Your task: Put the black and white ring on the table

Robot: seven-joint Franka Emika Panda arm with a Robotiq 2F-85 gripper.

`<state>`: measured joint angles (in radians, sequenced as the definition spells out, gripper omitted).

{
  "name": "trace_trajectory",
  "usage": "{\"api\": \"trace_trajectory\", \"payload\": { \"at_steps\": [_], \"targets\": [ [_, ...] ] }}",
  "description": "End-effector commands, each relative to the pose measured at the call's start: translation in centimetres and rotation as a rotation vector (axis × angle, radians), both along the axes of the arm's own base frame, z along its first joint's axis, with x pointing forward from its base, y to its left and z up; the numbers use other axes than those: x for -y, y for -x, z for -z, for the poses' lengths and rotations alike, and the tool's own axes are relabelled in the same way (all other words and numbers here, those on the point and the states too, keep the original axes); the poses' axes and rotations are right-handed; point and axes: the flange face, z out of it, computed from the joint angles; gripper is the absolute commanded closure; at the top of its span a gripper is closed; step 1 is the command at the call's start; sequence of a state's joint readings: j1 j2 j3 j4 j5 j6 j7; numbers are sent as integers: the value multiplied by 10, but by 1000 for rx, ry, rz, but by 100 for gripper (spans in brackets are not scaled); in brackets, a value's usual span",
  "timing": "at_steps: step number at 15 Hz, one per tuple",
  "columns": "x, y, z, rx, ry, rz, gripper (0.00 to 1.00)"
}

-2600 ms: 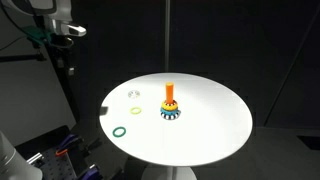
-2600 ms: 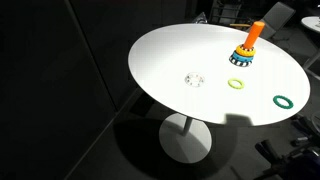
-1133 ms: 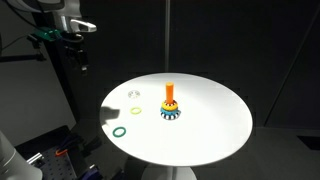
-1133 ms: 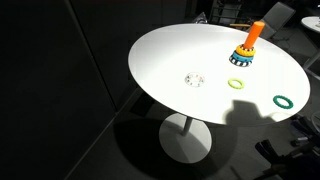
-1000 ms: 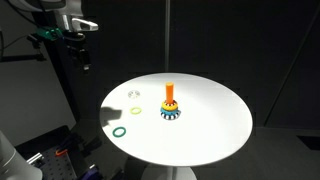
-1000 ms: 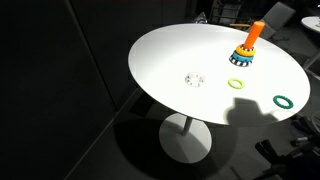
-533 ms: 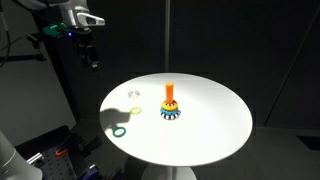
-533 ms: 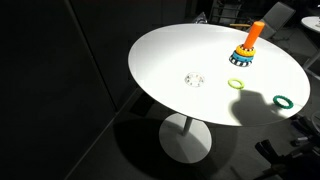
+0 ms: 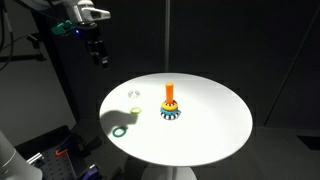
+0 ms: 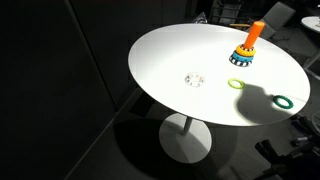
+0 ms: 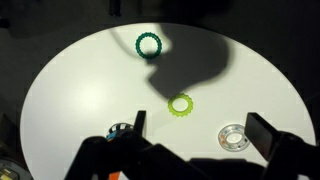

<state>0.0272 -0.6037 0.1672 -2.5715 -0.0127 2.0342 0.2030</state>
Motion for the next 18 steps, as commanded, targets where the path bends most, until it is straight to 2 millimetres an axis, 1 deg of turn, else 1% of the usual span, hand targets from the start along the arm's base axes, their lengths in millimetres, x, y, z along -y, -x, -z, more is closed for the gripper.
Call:
{"api": "trace_trajectory", "payload": {
  "at_steps": [1, 4, 5, 11, 18],
  "targets": [
    [5, -2, 0, 61, -61, 34, 0],
    [6, 0, 1, 78, -119, 53, 0],
    [5, -5, 4, 59, -83, 39, 0],
    [6, -3, 4, 61, -96, 45, 0],
    [31, -13, 14, 131, -117, 100, 0]
  ]
}}
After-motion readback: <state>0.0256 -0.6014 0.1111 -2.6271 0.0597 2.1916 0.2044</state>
